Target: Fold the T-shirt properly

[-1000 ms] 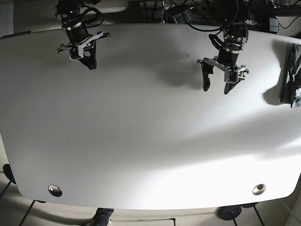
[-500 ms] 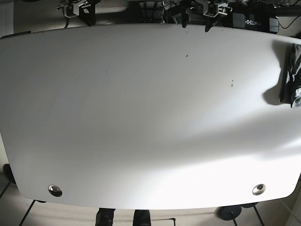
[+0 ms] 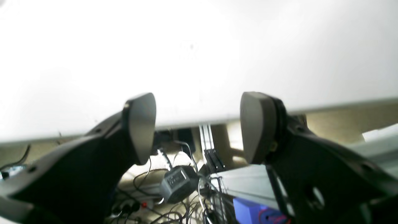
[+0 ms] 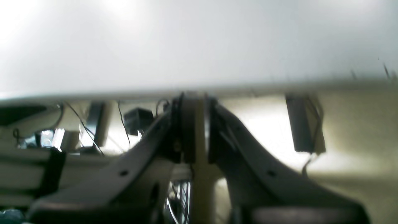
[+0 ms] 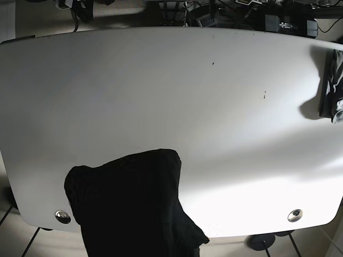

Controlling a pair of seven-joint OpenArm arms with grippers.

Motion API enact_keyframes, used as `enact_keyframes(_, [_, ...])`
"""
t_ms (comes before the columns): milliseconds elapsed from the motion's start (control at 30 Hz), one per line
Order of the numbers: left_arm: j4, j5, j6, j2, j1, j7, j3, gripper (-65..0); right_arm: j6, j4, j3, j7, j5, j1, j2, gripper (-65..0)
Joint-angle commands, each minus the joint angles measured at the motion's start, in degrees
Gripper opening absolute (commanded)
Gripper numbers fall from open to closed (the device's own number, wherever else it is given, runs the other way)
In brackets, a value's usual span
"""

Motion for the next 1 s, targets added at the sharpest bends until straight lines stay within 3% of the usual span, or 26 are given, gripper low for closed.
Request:
enact_keyframes(33, [1.69,-0.27,0.03,0.32,-0.77,-1.4,-0.02,-26.4,0.14,0.74,0.32,1.55,0.69,-0.37,0.5,-60.9])
enact_keyframes(400, [1.69,-0.09,0.03,0.32,-8.95,1.5,0.07,-26.5,0.14,1.89,0.41,1.2,0.34,7.37,0.5,-60.2])
enact_keyframes(600, [1.51,-0.18,0.03,0.32,-17.12,10.38,0.16,-25.0,0.14,2.06,0.32,-10.49,0.51,18.88,0.94,-60.1])
enact_keyframes(667, [1.51,-0.18,0.03,0.49,-19.23,13.19,0.25,-19.4,0.14,3.21,0.32,-13.3,0.51,21.52,1.12,-59.6])
enact_keyframes(700, [1.51,-0.18,0.03,1.55,-20.82,15.3,0.25,-16.8,0.14,4.44,0.32,-16.03,0.43,23.45,1.12,-55.2])
enact_keyframes(833, [1.42,-0.18,0.03,1.99,-24.25,19.08,0.07,-16.4,0.14,6.72,0.15,-21.3,0.6,28.47,0.85,-39.3])
enact_keyframes(1000, [1.42,-0.18,0.03,1.9,-26.97,22.25,0.07,-16.5,0.14,8.57,-5.83,-29.66,0.34,36.29,2.17,-33.8])
